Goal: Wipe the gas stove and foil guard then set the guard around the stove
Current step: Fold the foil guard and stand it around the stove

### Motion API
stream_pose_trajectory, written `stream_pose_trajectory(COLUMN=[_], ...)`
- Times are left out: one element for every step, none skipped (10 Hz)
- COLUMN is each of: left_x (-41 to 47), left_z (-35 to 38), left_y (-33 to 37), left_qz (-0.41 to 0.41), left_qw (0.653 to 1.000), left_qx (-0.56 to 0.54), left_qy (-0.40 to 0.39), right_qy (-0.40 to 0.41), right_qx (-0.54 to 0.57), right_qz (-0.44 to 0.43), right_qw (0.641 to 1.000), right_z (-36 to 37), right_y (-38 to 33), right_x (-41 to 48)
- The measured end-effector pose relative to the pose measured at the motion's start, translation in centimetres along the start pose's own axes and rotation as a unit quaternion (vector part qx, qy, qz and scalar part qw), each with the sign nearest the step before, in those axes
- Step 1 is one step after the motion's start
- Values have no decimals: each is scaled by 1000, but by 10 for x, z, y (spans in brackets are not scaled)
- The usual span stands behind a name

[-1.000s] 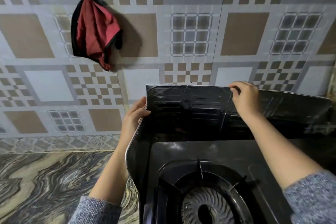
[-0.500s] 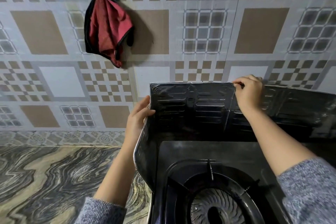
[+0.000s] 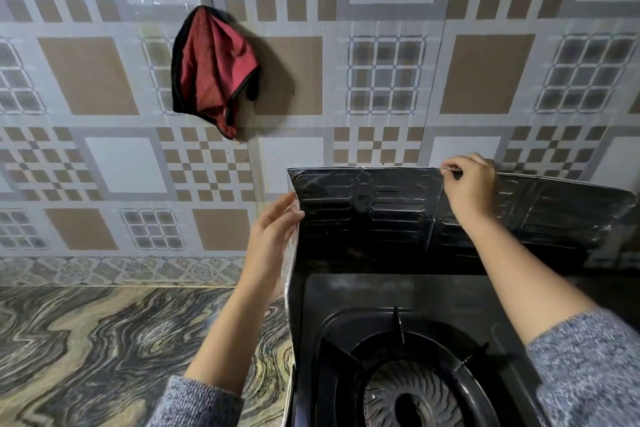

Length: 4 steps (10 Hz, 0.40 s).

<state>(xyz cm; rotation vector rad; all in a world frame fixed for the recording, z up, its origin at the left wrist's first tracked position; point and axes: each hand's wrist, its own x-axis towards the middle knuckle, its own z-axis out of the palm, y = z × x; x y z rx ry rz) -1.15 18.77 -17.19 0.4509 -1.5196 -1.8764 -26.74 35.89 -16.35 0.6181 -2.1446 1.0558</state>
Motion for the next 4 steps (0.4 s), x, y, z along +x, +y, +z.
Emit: stream_pose_trajectory(left_x=[-8, -14, -28, -41], left_z=[-3, -2, 0, -3], left_y=[5, 11, 29, 41], left_qz=[-13, -12, 22, 31], left_qw=[999, 998, 993, 984], left_qx=[39, 58, 117, 175], left_qy=[-25, -7, 2, 8], right_qy=[-31, -70, -112, -132], right_qx=[-4, -8, -18, -21], right_qz=[5, 17, 27, 42], right_qw=[999, 997, 993, 990], right_z=[-8, -19, -39, -55], right_y=[-9, -20, -37, -52], right_x=[-2, -7, -16, -28])
